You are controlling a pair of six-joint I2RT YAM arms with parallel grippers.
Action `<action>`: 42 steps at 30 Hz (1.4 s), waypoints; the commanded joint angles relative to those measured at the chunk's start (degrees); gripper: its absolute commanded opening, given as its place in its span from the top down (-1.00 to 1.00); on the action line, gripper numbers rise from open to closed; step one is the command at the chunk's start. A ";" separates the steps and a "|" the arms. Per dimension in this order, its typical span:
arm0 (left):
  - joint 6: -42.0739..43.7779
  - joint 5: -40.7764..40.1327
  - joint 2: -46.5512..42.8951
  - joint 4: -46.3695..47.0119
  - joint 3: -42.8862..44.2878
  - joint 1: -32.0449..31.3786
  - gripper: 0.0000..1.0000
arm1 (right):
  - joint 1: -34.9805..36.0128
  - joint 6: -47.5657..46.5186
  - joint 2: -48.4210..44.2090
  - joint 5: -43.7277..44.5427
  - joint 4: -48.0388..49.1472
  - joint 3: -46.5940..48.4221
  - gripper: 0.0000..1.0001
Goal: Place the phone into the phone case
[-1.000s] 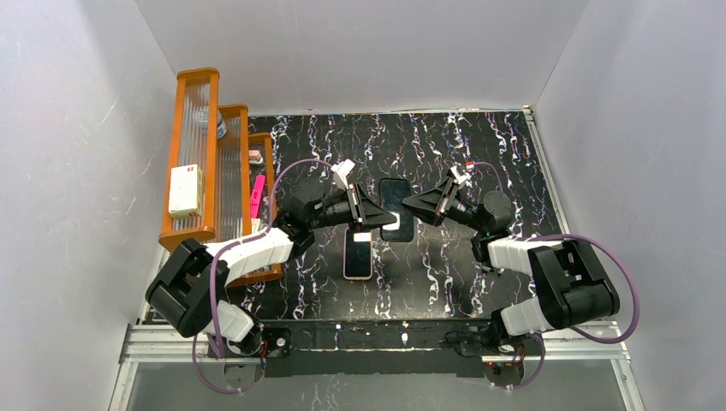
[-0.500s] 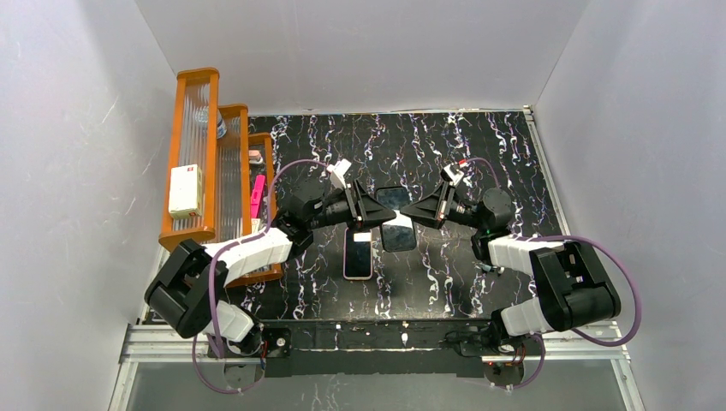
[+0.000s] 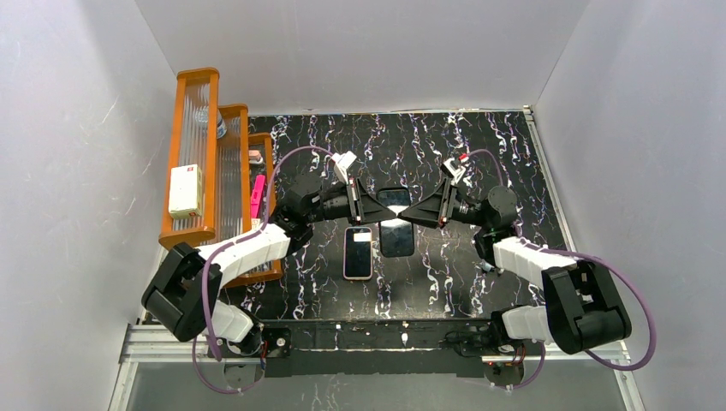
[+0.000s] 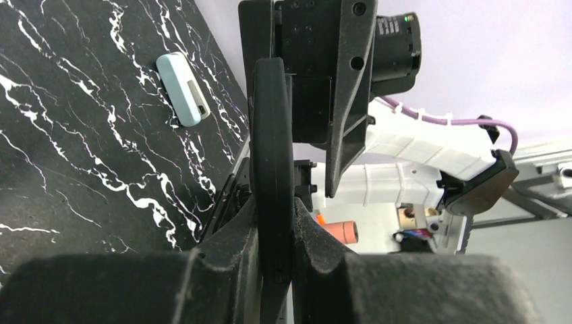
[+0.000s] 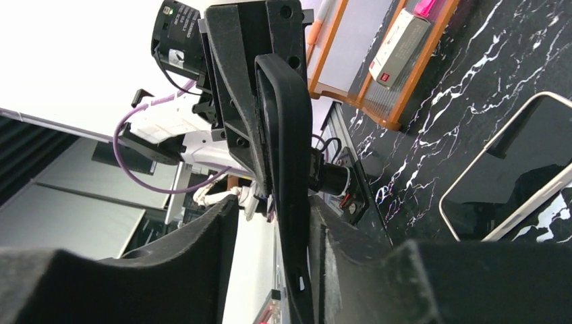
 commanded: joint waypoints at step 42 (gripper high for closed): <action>-6.73 -17.61 -4.69 3.02 1.89 0.69 1.00 | 1.01 -3.70 -5.54 2.50 -7.52 1.23 -0.77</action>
